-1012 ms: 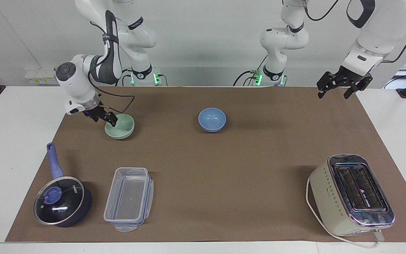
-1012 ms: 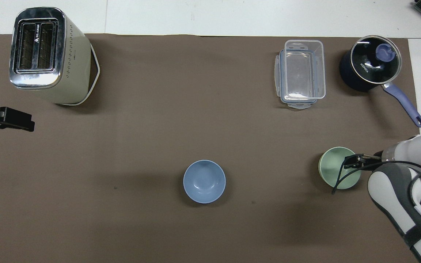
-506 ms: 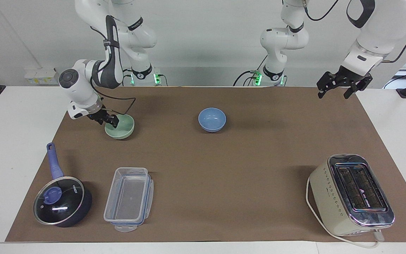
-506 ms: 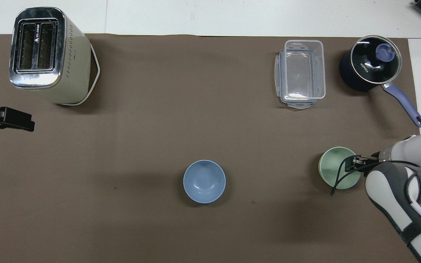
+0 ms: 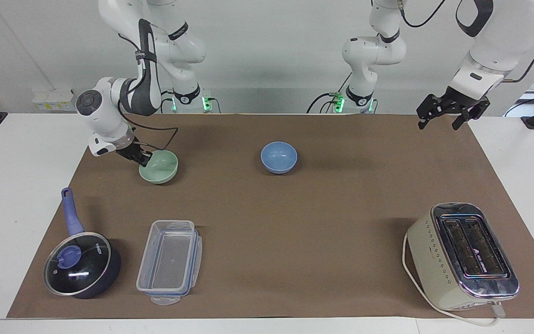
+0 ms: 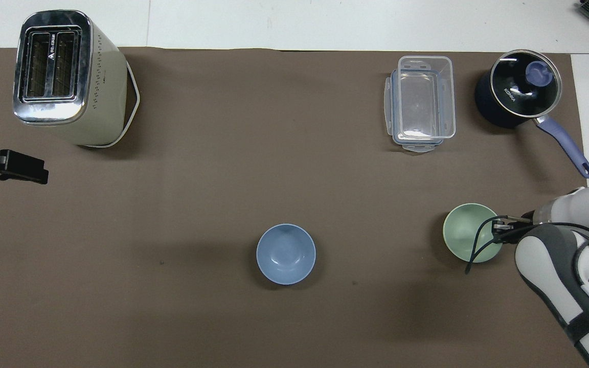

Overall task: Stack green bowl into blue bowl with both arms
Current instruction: 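Lift the green bowl and carry it over the blue bowl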

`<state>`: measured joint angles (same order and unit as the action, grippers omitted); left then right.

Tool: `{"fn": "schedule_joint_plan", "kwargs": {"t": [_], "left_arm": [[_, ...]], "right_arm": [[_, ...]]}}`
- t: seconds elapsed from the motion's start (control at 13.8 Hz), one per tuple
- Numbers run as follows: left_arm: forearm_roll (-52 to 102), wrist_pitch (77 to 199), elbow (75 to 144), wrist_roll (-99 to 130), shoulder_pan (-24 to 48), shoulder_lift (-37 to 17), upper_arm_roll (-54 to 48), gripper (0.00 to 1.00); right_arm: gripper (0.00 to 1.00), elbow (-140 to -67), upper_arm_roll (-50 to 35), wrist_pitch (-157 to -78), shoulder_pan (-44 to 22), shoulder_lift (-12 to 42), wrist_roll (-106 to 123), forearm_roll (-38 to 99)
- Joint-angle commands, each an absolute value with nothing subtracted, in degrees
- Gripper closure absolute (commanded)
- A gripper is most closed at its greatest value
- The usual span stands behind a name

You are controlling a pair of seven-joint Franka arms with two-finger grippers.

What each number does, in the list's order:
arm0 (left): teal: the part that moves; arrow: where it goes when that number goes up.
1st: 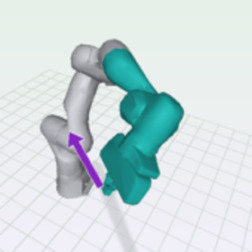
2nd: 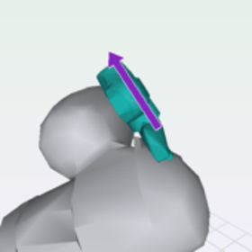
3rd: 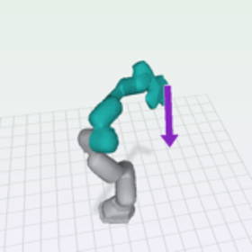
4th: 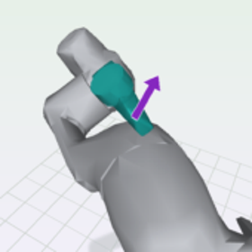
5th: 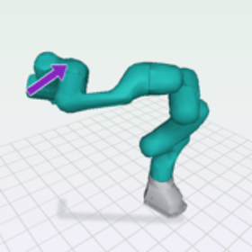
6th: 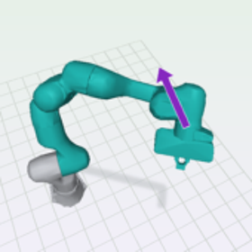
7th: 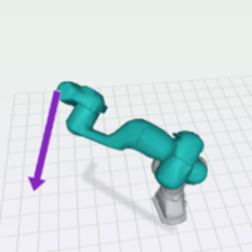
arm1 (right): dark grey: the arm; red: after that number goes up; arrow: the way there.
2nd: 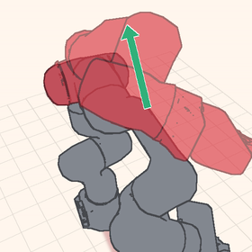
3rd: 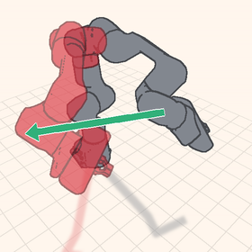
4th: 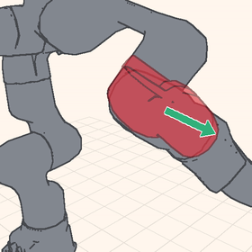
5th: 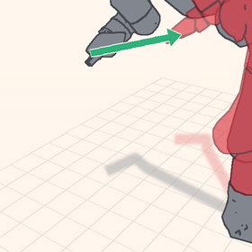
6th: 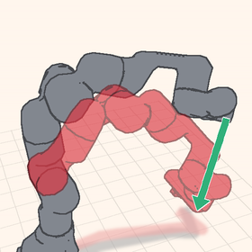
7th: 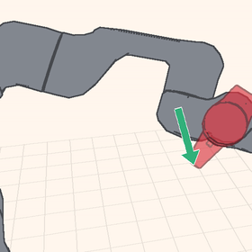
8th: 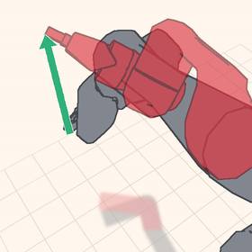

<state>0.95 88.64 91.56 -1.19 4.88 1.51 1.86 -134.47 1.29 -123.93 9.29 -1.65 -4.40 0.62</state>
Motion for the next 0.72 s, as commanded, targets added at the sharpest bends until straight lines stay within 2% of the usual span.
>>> {"fn": "schedule_joint_plan", "kwargs": {"t": [0.0, 0.29, 0.65], "left_arm": [[0.2, 87.4, 90.3, -1.2, 4.4, 1.0, 1.5, 0.00], [0.2, 87.4, 90.3, -1.2, 4.4, 1.0, 1.5, 0.00], [0.2, 87.4, 90.3, -1.2, 4.3, 1.0, 1.5, 0.00]], "right_arm": [[1.00, -132.3, 0.8, -119.4, 9.5, -3.2, -3.0, 1.3], [1.00, -131.9, 0.4, -113.7, 5.3, -7.2, -2.3, 7.5], [1.00, -131.7, 0.4, -113.0, -6.4, -8.3, -11.0, 10.3]]}}
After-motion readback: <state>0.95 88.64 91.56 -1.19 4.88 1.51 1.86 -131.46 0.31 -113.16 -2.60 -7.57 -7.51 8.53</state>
